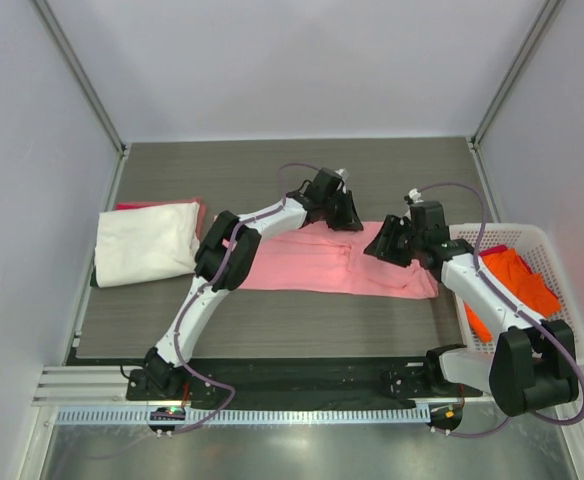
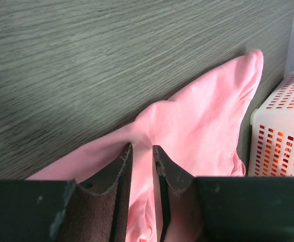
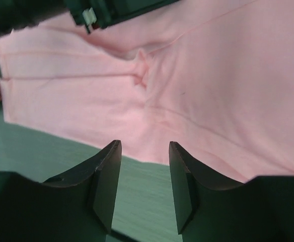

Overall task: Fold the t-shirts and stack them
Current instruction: Fold the tshirt

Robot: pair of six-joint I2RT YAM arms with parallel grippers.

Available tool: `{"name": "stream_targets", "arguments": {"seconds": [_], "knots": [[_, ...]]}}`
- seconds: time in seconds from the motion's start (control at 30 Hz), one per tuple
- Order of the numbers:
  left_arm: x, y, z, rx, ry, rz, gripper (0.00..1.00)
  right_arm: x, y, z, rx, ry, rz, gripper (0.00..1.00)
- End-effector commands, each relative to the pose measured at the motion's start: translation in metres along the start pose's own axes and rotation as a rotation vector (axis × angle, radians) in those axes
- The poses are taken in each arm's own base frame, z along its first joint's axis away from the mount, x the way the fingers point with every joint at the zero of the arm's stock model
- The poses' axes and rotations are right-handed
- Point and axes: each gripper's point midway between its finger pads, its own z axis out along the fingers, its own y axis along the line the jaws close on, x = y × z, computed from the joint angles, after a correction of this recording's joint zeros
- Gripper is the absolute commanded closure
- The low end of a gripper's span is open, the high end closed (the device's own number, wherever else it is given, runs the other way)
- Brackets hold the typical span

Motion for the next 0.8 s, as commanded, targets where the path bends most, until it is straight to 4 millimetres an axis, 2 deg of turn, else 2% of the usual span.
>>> {"name": "stream_targets", "arguments": {"seconds": [0.0,0.13,0.27,0.37,0.57,0.67,0.7,0.77], "knots": [[0.004,0.018,0.006,-0.062,0.001,0.013,0.76,-0.033,-0.025,-0.008,0.186,-0.139,0.028,0.52],[-0.002,0.02,0.005,-0.086,-0.026,0.033,0.75,-0.029,-0.055,-0.003,0.322,-0.159,0.103,0.62],[-0.016,0.035,0.001,-0.151,-0.077,0.007,0.73,-0.019,-0.074,0.001,0.399,-0.165,0.163,0.64],[-0.025,0.041,-0.002,-0.153,-0.093,-0.029,0.72,-0.016,-0.081,0.001,0.43,-0.168,0.174,0.62],[-0.054,0.047,-0.014,-0.178,-0.172,-0.023,0.65,-0.009,-0.098,-0.003,0.499,-0.205,0.227,0.52],[-0.07,0.054,-0.019,-0.19,-0.206,-0.04,0.64,-0.011,-0.098,-0.002,0.501,-0.212,0.232,0.5],[-0.076,0.064,-0.02,-0.204,-0.212,-0.06,0.64,-0.012,-0.097,-0.001,0.498,-0.208,0.227,0.5],[-0.093,0.07,-0.027,-0.222,-0.242,-0.074,0.64,-0.015,-0.089,0.003,0.468,-0.192,0.217,0.5]]}}
